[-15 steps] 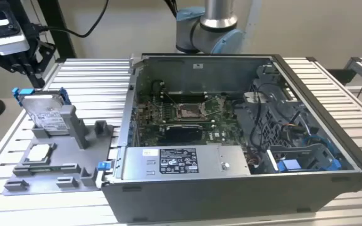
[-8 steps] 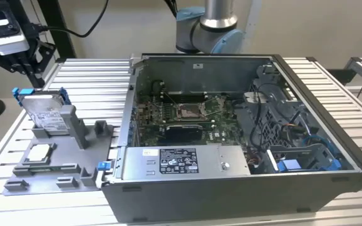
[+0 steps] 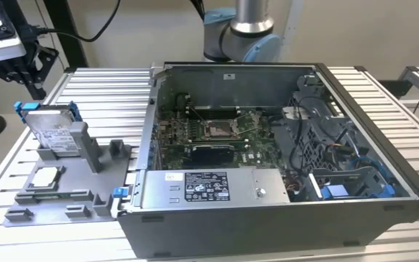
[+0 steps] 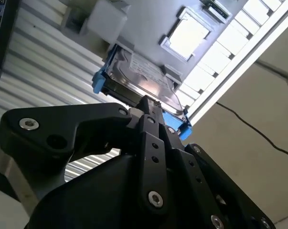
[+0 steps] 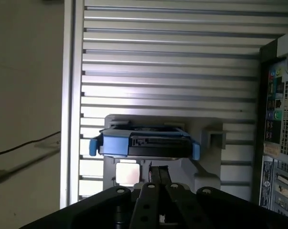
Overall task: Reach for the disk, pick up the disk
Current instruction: 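Reach for the disk, then pick up the disk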
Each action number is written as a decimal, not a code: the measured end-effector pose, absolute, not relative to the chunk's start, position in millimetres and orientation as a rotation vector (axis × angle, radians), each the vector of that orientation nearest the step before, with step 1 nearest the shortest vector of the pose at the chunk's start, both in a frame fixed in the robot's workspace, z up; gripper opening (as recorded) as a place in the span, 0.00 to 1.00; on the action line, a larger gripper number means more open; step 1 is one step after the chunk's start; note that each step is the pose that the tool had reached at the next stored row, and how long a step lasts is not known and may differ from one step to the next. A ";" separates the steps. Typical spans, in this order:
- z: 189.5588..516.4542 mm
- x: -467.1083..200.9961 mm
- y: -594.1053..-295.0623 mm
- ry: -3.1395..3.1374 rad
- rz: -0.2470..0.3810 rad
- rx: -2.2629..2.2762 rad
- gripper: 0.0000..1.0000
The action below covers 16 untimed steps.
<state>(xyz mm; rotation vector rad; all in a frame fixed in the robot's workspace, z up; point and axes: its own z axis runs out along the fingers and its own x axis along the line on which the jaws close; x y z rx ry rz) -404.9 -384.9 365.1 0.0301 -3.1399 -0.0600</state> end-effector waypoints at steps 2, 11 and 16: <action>364.7 -410.2 -382.6 -3.140 -0.060 0.030 0.00; 363.0 -435.8 -373.0 -3.140 -0.060 0.030 0.00; 362.2 -440.1 -365.8 -3.140 -0.060 0.030 0.00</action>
